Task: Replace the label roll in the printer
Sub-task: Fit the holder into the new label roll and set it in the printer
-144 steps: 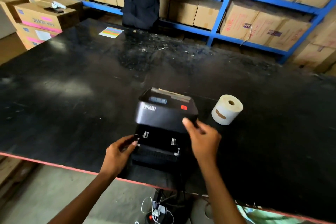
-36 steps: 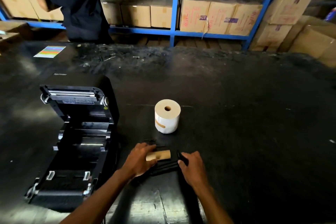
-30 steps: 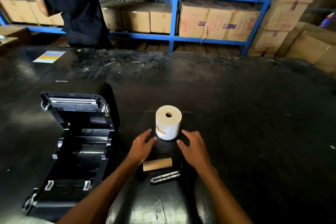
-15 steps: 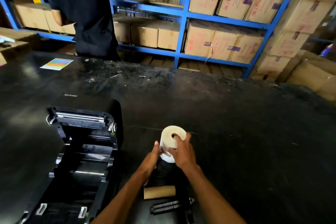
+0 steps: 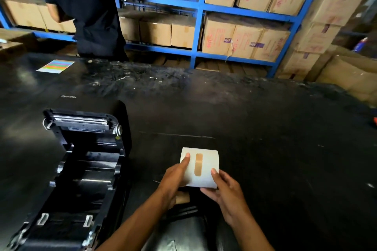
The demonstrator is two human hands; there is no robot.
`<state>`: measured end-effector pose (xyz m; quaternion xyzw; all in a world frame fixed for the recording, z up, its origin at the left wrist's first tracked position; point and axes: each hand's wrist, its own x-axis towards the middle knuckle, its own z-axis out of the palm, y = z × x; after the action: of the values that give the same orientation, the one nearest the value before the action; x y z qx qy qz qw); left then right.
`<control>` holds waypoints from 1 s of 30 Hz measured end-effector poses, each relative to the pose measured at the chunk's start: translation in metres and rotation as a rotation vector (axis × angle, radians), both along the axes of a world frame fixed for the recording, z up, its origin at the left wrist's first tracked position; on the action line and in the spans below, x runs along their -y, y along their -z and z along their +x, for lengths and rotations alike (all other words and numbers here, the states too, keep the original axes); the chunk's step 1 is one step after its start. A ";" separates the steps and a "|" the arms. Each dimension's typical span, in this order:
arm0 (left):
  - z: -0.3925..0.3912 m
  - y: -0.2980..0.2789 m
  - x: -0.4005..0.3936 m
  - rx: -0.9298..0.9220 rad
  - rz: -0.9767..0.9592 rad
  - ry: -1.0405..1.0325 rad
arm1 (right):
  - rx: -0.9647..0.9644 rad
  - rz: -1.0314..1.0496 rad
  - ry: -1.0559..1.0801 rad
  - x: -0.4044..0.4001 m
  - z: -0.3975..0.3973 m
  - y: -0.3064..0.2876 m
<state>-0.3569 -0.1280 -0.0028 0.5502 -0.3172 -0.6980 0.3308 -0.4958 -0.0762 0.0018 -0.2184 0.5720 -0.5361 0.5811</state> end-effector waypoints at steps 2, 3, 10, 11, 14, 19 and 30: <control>-0.004 0.002 -0.009 -0.069 0.017 -0.013 | -0.070 -0.050 0.003 -0.013 -0.002 0.001; -0.006 0.003 -0.013 -0.083 0.017 -0.029 | -0.139 -0.072 -0.008 -0.018 -0.003 0.001; -0.018 -0.013 -0.038 -0.059 -0.090 -0.132 | -0.814 -0.148 0.094 -0.024 0.010 0.005; -0.019 -0.017 -0.041 -0.041 -0.125 -0.147 | -0.908 -0.203 0.132 -0.023 0.011 0.003; -0.014 -0.021 -0.048 0.015 -0.206 -0.166 | -1.065 -0.392 0.149 -0.016 0.015 -0.004; -0.007 -0.022 -0.059 0.071 -0.274 -0.225 | -0.892 -0.456 0.172 -0.013 0.023 0.001; 0.000 -0.020 -0.053 0.093 -0.225 -0.182 | -0.621 -0.443 0.086 -0.031 0.015 -0.005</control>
<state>-0.3574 -0.0752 0.0176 0.5680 -0.3571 -0.5990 0.4372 -0.4807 -0.0452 0.0069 -0.4664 0.5998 -0.5789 0.2960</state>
